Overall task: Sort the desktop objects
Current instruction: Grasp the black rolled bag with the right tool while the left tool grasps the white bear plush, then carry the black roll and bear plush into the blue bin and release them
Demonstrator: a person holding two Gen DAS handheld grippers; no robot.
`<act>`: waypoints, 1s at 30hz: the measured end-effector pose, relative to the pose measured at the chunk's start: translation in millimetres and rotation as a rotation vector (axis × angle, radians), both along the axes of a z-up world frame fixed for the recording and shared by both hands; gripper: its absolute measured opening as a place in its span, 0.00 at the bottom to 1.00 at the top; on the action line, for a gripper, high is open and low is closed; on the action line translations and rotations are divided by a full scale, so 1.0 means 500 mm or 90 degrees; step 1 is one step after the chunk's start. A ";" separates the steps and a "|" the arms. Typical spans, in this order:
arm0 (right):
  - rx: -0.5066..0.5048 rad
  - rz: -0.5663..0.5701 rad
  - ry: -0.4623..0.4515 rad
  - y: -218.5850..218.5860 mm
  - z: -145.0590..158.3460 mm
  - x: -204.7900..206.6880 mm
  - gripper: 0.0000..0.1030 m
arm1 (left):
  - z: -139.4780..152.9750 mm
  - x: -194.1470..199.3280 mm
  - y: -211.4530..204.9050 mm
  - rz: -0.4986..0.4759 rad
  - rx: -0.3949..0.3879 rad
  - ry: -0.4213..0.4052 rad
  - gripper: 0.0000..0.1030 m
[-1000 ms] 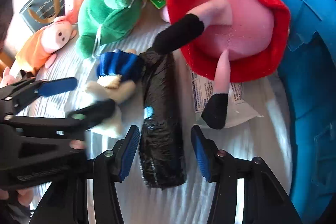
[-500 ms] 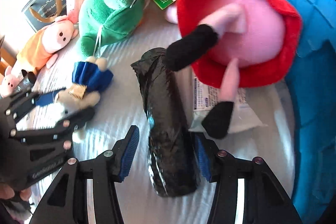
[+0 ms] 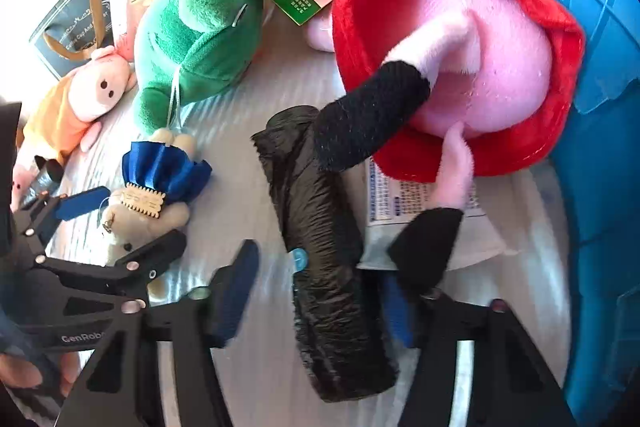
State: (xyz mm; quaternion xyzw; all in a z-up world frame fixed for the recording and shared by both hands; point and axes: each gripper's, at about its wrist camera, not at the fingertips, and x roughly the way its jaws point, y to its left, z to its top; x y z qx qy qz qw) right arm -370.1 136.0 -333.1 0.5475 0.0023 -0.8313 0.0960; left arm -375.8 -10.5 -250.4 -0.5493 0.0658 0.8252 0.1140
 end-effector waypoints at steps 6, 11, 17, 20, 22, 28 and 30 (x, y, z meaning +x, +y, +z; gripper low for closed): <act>0.050 0.022 0.016 -0.025 -0.004 -0.002 0.37 | 0.055 0.051 0.028 -0.043 -0.015 0.016 0.43; 0.020 0.031 0.011 -0.040 0.009 0.020 0.33 | 0.118 0.103 -0.022 -0.012 -0.022 0.038 0.42; -0.009 0.064 0.050 -0.071 0.078 0.084 0.33 | 0.221 0.191 -0.058 0.037 -0.014 0.084 0.42; -0.012 0.077 0.101 -0.073 0.146 0.127 0.33 | 0.253 0.262 -0.109 0.054 -0.011 0.121 0.42; -0.020 0.082 0.133 -0.102 0.188 0.154 0.33 | 0.210 0.229 -0.061 0.061 -0.007 0.148 0.42; -0.036 0.076 0.258 -0.081 0.351 0.274 0.33 | 0.245 0.236 -0.009 0.046 0.018 0.257 0.42; -0.038 0.062 0.301 -0.068 0.404 0.316 0.33 | 0.281 0.261 0.015 0.033 0.028 0.288 0.42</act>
